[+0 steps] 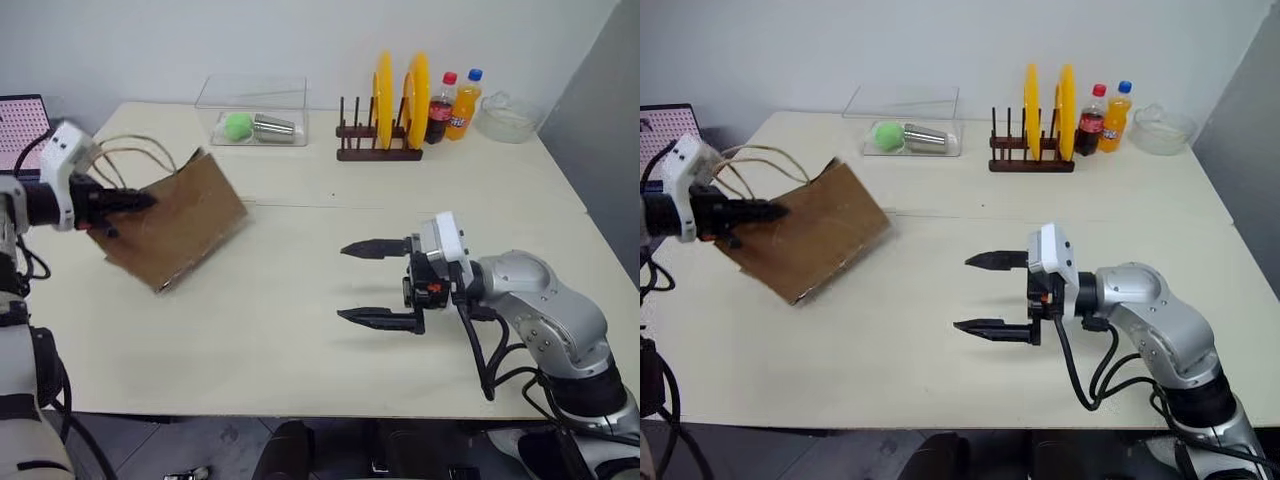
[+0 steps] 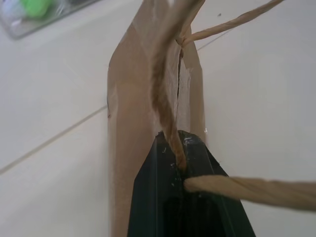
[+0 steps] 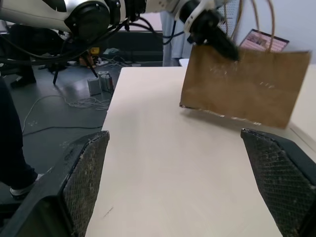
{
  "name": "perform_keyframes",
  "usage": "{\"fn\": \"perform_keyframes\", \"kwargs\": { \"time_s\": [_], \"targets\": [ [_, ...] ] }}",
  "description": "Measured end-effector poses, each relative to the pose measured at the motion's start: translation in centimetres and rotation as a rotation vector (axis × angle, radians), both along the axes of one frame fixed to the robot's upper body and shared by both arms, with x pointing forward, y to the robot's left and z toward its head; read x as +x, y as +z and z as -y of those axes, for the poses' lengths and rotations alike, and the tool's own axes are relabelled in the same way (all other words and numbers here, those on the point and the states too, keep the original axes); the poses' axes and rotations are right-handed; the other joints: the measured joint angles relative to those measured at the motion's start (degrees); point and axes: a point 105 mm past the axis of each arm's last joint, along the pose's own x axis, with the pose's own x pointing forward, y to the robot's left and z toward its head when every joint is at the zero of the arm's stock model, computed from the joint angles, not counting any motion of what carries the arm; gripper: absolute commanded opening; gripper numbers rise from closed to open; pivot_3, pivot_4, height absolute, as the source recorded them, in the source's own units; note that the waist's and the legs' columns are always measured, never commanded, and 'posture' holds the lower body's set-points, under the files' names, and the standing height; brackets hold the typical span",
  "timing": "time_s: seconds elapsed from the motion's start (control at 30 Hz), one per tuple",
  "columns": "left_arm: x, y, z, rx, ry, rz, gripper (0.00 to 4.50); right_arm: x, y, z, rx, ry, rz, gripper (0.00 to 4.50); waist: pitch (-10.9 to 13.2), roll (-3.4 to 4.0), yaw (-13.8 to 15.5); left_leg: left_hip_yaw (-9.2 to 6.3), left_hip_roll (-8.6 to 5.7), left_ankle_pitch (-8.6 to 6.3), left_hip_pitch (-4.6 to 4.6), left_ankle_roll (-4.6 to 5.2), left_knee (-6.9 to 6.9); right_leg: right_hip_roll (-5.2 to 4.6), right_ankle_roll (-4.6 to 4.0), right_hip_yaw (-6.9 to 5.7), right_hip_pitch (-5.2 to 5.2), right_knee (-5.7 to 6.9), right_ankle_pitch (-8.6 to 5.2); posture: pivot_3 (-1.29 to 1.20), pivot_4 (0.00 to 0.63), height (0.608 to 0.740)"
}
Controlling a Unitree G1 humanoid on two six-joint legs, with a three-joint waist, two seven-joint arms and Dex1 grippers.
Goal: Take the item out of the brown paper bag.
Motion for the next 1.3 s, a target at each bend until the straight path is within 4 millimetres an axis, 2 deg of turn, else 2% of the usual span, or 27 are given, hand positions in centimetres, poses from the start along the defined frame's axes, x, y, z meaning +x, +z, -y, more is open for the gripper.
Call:
{"fn": "perform_keyframes", "kwargs": {
  "time_s": [0.17, 0.23, 0.4, 0.63, 0.83, 0.97, 1.3],
  "targets": [
    [1.7, 0.8, 5.1, 0.028, -0.188, 0.032, 0.01, -0.1, -1.3, 0.7, 0.005, -0.127, -0.023, 4.50, 0.0, -0.01, 0.0, -0.04, 0.00, 0.01, 0.00, -0.01, 0.01, 0.01, 0.01, -0.05, -0.02, 0.06, -0.01, 0.00, 0.150, 0.740],
    [2.9, 0.5, 7.9, 0.060, -0.274, 0.044, 0.01, 0.6, -1.6, 1.4, 0.019, -0.237, -0.021, 4.50, 0.0, -0.02, 0.2, -0.06, 0.00, 0.01, -0.10, 0.00, 0.14, 0.02, 0.05, -0.10, -0.02, 0.07, -0.03, 0.00, 0.150, 0.740],
    [4.8, -0.3, 12.8, 0.112, -0.397, 0.074, 0.01, 1.3, -2.1, 3.3, 0.012, -0.435, 0.003, 4.50, 0.0, -0.03, -0.1, -0.03, 0.01, 0.00, -0.28, 0.02, 0.50, 0.05, 0.09, -0.08, -0.06, 0.10, 0.00, 0.00, 0.150, 0.740],
    [6.3, -1.0, 19.8, 0.215, -0.532, 0.152, 0.01, 0.3, -2.3, 5.2, -0.017, -0.682, 0.087, 4.50, 0.0, -0.05, -0.1, 0.00, 0.00, -0.01, -0.35, 0.04, 0.53, 0.04, 0.36, -0.09, -0.07, 0.11, -0.13, 0.00, 0.150, 0.740],
    [6.7, -2.2, 22.8, 0.260, -0.559, 0.171, 0.01, -0.4, -2.3, 5.9, -0.032, -0.805, 0.127, 4.50, 0.0, -0.06, -0.4, -0.01, 0.01, -0.01, -0.31, 0.04, 0.56, 0.07, 0.38, -0.09, -0.07, 0.20, -0.13, 0.00, 0.150, 0.740],
    [6.6, -2.8, 24.2, 0.287, -0.585, 0.179, 0.01, -0.8, -2.2, 5.8, -0.025, -0.842, 0.132, 4.50, 0.0, -0.06, -0.4, 0.01, 0.01, -0.01, -0.32, 0.04, 0.58, 0.07, 0.38, -0.07, -0.07, 0.20, -0.13, 0.00, 0.150, 0.740],
    [6.7, -3.1, 25.1, 0.325, -0.597, 0.225, 0.01, -1.1, -2.6, 5.6, -0.037, -0.880, 0.123, 4.50, 0.0, -0.06, -0.3, 0.01, 0.00, -0.01, -0.30, 0.04, 0.60, 0.07, 0.38, -0.08, -0.04, 0.21, -0.13, 0.00, 0.150, 0.740]
  ]
}}
